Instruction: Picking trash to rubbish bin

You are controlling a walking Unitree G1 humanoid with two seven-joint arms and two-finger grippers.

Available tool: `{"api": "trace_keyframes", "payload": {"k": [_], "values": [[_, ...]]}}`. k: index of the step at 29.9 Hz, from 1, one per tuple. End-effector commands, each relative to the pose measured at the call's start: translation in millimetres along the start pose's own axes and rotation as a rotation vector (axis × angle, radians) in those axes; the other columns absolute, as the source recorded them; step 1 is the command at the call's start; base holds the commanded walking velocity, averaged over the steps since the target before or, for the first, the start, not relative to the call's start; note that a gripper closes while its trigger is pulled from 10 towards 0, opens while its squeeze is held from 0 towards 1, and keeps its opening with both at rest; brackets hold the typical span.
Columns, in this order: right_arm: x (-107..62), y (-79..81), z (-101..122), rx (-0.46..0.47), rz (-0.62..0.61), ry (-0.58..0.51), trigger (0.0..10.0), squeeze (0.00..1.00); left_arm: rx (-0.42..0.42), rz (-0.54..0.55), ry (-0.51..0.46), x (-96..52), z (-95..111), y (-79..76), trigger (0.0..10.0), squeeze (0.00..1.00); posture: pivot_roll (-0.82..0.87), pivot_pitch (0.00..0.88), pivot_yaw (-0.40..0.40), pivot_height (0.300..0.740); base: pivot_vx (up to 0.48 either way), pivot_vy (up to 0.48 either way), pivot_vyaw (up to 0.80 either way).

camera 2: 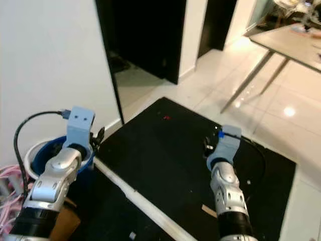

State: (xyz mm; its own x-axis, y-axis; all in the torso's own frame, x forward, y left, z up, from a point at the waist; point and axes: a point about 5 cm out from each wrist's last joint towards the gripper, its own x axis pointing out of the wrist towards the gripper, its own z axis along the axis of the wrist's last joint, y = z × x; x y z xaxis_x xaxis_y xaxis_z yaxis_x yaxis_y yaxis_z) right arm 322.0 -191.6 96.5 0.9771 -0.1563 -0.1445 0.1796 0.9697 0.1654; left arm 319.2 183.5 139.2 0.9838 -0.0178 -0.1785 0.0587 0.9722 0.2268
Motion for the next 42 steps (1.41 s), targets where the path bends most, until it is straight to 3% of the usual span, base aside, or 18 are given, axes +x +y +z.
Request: {"api": "trace_keyframes", "payload": {"k": [1,11,28,34,42], "values": [[-1.6,-3.4,-3.7,0.000,-0.012,0.018,10.0,0.00,0.000,0.001,0.005,0.0,-1.4,-1.3,10.0,0.00,0.04,0.063,0.016,0.740,0.000,0.000,-0.80],[-2.9,-4.9,-4.3,0.003,-0.024,0.016,10.0,0.00,0.029,0.020,0.017,0.5,-4.9,2.7,10.0,0.00,0.04,0.064,0.021,0.740,0.000,0.000,-0.80],[-5.0,-2.4,-7.6,-0.009,-0.019,0.023,10.0,0.00,-0.032,0.021,-0.033,-1.0,1.0,2.0,10.0,0.00,0.05,0.071,0.016,0.740,0.000,0.000,-0.80],[-4.4,-5.6,-6.7,-0.015,-0.029,0.019,10.0,0.00,-0.003,0.075,-0.001,1.4,-1.2,9.1,10.0,0.00,0.05,0.071,0.020,0.740,0.000,0.000,-0.80],[-5.6,-5.2,-7.7,-0.025,-0.014,0.013,10.0,0.00,-0.010,0.046,-0.021,2.7,2.3,8.4,10.0,0.00,0.05,0.070,0.023,0.740,0.000,0.000,-0.70]]}}
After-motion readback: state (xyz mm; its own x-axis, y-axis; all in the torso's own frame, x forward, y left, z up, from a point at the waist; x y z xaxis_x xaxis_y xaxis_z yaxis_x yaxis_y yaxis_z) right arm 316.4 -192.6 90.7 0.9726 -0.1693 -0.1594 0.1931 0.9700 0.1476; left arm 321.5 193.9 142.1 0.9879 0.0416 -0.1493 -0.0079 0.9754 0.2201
